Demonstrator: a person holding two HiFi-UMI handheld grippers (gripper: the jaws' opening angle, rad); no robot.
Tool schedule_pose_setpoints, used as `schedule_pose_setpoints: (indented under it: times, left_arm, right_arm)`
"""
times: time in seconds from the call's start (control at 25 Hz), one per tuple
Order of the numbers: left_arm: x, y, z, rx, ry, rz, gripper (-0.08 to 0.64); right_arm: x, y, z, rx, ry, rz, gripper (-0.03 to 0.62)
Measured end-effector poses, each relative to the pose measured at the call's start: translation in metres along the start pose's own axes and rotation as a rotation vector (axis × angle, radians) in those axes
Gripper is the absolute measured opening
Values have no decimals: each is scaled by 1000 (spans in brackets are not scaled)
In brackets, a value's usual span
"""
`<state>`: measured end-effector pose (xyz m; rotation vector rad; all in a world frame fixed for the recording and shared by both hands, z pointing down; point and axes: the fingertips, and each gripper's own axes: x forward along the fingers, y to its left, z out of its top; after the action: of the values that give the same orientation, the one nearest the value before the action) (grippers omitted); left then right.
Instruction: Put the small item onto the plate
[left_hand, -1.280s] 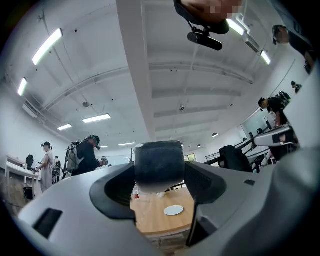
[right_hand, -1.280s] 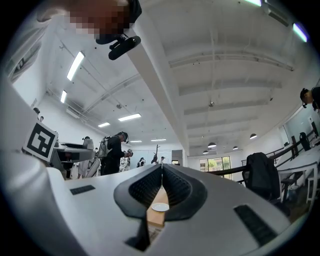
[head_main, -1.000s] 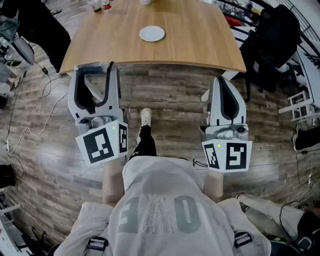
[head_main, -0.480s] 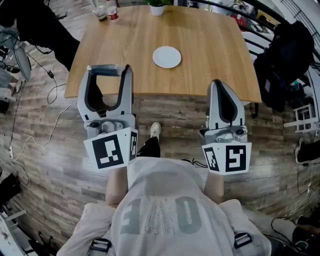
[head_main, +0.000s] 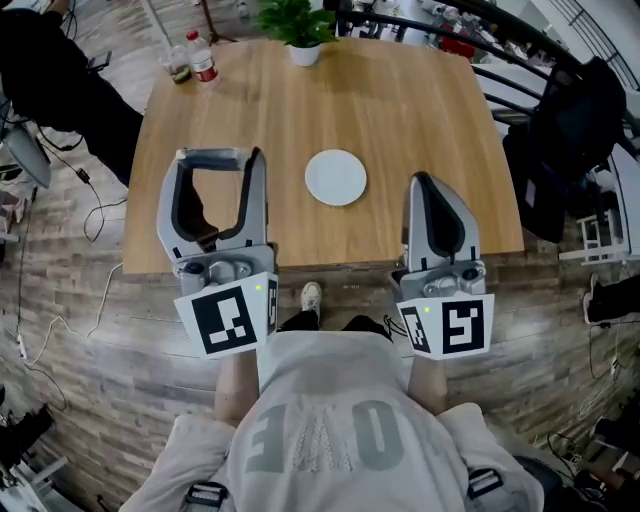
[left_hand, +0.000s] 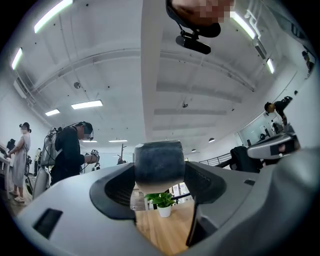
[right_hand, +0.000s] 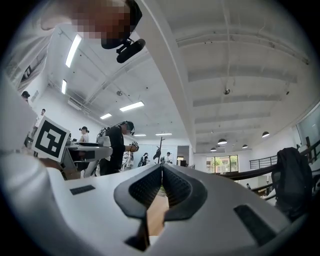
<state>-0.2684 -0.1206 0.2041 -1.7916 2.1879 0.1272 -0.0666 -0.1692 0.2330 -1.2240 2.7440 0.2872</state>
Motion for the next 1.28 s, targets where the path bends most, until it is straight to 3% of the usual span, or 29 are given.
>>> schedule_pose_setpoints:
  times: [0.28, 0.8, 0.92, 1.08, 1.28]
  left_arm:
    - [46, -13, -36, -13, 67, -27, 310]
    - [95, -42, -44, 64, 117, 3, 310]
    - [98, -55, -54, 84, 168, -42, 310]
    - [108, -71, -76, 173, 292, -115, 310]
    - [124, -89, -94, 189, 337, -182, 310]
  right_arm:
    - [36, -18, -21, 3, 54, 23, 18]
    - [80, -58, -25, 41, 23, 113, 18]
    - [82, -60, -30, 56, 27, 122, 18]
    - [85, -60, -36, 80, 41, 134, 18]
    - [80, -58, -44, 107, 63, 135, 18]
